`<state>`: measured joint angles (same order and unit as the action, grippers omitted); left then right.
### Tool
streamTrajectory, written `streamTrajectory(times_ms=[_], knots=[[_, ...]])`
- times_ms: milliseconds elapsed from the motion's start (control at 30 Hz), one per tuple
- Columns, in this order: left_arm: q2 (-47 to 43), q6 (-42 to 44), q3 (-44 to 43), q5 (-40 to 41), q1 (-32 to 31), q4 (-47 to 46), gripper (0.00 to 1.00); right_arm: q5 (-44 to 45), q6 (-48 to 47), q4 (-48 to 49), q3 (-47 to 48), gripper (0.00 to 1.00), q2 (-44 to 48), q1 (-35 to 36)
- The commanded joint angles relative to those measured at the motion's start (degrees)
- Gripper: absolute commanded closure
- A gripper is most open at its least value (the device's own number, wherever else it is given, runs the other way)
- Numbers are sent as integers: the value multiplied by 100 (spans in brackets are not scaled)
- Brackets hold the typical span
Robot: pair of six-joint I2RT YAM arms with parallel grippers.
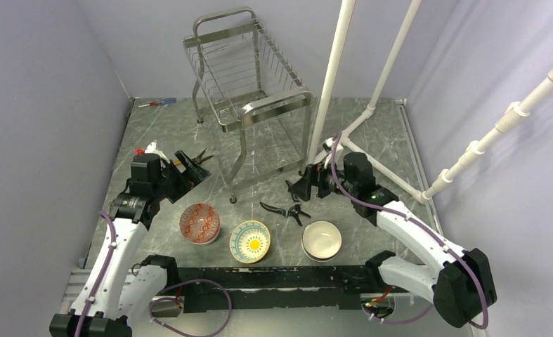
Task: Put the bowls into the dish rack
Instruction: Pick up the bowl from the center of the board.
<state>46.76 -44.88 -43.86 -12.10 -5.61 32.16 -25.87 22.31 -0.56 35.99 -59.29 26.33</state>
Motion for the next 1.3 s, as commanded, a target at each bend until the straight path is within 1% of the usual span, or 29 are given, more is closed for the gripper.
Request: streamTrajectory(times_ms=[0, 167, 267, 300, 367, 467, 600, 733, 833, 933, 1267], knots=[[-244, 92, 144, 169, -6, 99, 8, 51, -104, -309, 70, 1, 27, 454], [-244, 119, 139, 212, -7, -4, 9, 588, -80, -535, 98, 4, 33, 1130], [-250, 181, 48, 183, -2, -50, 8, 958, -61, -583, 123, 6, 19, 1568], [-333, 212, 27, 101, -10, -160, 8, 1196, -27, -566, 134, 7, -24, 1869], [-501, 197, 53, 33, -2, -317, 7, 1416, 11, -543, 161, 7, -98, 2159], [-756, 166, 161, -58, -7, -532, 7, 1687, 33, -552, 275, 9, -266, 2512], [-1054, 115, 314, -117, -7, -768, 6, 2259, 6, -642, 527, 10, -525, 2987], [-1177, 133, 385, -62, -4, -838, 6, 2908, -12, -971, 887, 12, -858, 3396], [-1151, 203, 348, 38, -4, -798, 6, 3426, -12, -1285, 1150, 14, -1071, 3661], [-1056, 309, 222, 57, -11, -712, 6, 3700, -37, -1451, 1290, 16, -1243, 3840], [-1089, 333, 222, 54, -3, -480, 6, 3767, -141, -1641, 1683, 32, -1804, 4122]])
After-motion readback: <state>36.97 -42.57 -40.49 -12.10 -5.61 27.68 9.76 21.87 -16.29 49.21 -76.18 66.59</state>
